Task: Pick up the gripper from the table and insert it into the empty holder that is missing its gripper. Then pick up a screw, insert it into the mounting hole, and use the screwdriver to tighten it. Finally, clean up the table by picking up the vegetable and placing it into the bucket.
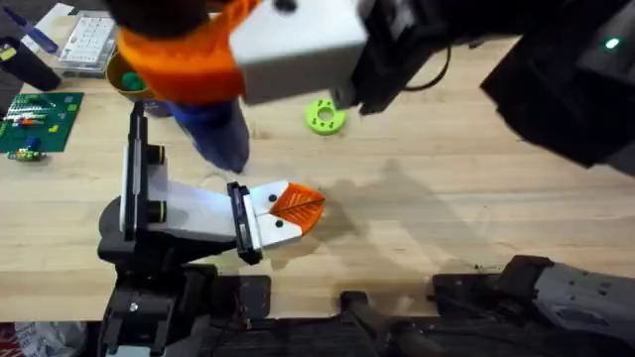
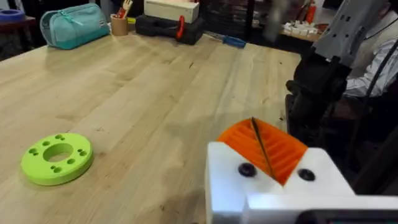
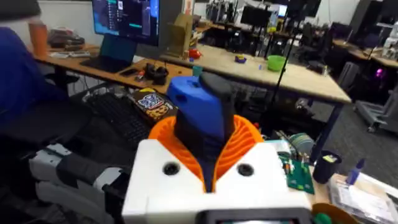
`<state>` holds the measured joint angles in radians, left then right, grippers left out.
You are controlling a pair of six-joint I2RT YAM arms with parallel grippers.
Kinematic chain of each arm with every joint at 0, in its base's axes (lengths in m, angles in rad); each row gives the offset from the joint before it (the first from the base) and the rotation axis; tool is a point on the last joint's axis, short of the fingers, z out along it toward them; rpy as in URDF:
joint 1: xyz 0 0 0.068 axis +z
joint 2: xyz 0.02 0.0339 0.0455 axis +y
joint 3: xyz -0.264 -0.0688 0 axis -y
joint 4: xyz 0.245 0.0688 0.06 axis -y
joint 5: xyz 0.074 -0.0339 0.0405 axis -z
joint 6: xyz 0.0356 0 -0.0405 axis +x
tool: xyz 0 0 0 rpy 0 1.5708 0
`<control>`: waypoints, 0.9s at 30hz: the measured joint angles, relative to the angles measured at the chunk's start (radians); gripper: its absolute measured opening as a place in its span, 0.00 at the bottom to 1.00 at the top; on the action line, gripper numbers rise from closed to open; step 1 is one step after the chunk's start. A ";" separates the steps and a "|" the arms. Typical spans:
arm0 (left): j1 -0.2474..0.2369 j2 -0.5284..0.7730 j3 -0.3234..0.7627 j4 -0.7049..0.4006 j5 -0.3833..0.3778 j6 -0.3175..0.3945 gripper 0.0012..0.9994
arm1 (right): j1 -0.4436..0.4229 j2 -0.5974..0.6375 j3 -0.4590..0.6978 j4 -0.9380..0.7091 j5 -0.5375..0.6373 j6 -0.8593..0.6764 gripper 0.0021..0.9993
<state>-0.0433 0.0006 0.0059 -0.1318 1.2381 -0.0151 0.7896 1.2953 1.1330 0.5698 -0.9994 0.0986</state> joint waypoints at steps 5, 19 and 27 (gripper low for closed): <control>0.000 0.000 0.000 0.000 0.000 0.000 0.01 | -0.031 0.000 0.075 -0.159 -0.013 -0.023 0.05; 0.000 0.000 0.000 0.000 0.000 0.000 0.01 | -0.067 0.000 0.250 -0.703 0.278 -0.435 0.05; 0.000 0.000 0.000 0.000 0.000 0.000 0.01 | -0.086 0.004 0.250 -0.870 0.701 -0.695 0.05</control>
<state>-0.0433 0.0006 0.0059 -0.1318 1.2377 -0.0151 0.7037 1.2992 1.3832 -0.2999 -0.2979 -0.5968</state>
